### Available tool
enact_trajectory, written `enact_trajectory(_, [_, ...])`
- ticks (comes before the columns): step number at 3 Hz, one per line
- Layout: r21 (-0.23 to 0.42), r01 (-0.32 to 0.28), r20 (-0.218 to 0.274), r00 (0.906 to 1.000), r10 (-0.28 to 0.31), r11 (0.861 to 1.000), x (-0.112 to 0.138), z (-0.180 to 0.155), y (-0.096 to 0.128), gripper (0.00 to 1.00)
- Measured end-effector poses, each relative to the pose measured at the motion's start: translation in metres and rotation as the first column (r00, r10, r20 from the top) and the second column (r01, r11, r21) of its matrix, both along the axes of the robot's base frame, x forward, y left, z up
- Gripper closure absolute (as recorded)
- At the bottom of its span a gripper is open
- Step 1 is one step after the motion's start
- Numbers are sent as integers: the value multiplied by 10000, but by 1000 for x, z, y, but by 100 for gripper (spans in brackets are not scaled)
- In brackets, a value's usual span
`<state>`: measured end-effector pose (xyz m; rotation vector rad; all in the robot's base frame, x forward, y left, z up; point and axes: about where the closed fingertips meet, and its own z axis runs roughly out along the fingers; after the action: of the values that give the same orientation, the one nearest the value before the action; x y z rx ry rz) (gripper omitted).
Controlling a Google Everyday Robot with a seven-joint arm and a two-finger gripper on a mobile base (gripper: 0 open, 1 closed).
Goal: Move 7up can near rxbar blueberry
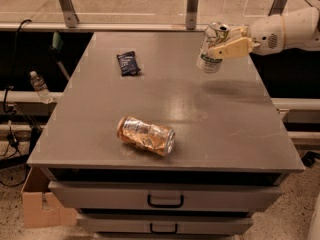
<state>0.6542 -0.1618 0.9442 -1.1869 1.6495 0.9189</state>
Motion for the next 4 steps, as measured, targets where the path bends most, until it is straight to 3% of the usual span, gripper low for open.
enact_trajectory(1, [104,-323,339,9989,319,9994,15,4,37,100])
enact_trajectory(4, [183,589,704,9957,-601,9981,72,-10,133,100])
